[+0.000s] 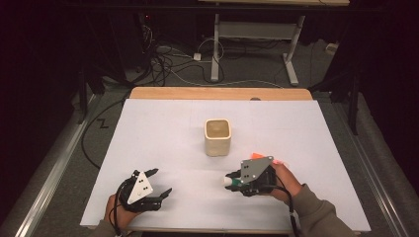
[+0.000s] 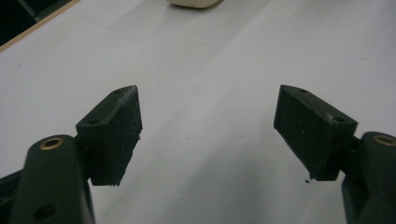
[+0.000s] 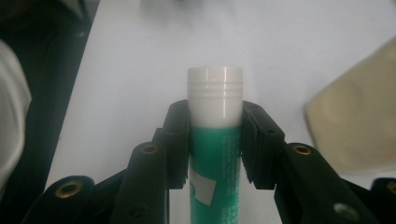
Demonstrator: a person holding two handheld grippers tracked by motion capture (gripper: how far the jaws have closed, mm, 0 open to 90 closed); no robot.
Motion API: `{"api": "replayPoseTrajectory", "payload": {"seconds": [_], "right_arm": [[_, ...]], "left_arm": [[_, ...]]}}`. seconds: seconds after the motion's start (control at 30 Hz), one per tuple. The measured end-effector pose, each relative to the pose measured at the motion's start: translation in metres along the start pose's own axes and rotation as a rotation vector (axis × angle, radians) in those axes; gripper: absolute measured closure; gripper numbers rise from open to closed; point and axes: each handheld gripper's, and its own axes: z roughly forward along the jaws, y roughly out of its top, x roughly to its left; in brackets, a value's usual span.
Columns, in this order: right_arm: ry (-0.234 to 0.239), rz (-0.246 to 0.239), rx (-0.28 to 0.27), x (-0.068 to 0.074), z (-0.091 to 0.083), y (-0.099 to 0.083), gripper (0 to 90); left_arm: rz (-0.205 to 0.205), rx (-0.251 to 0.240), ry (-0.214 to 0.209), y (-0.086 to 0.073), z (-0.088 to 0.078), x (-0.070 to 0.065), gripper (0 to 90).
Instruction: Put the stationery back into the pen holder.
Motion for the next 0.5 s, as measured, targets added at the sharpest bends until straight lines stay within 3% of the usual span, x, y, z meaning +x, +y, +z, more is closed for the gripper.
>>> {"api": "replayPoseTrajectory", "payload": {"seconds": [0.27,0.37,0.5], "right_arm": [[-0.106,0.089,-0.145,-0.006,-0.012,-0.008,66.3],[-0.130,0.108,-0.170,-0.008,-0.013,-0.009,66.4],[-0.195,0.133,-0.215,-0.012,-0.018,-0.008,66.4]], "left_arm": [[-0.004,0.001,0.000,0.000,0.000,0.000,22.7],[-0.007,-0.001,0.002,0.000,0.000,0.001,22.7],[-0.007,-0.003,0.005,0.000,0.000,0.001,22.6]]}}
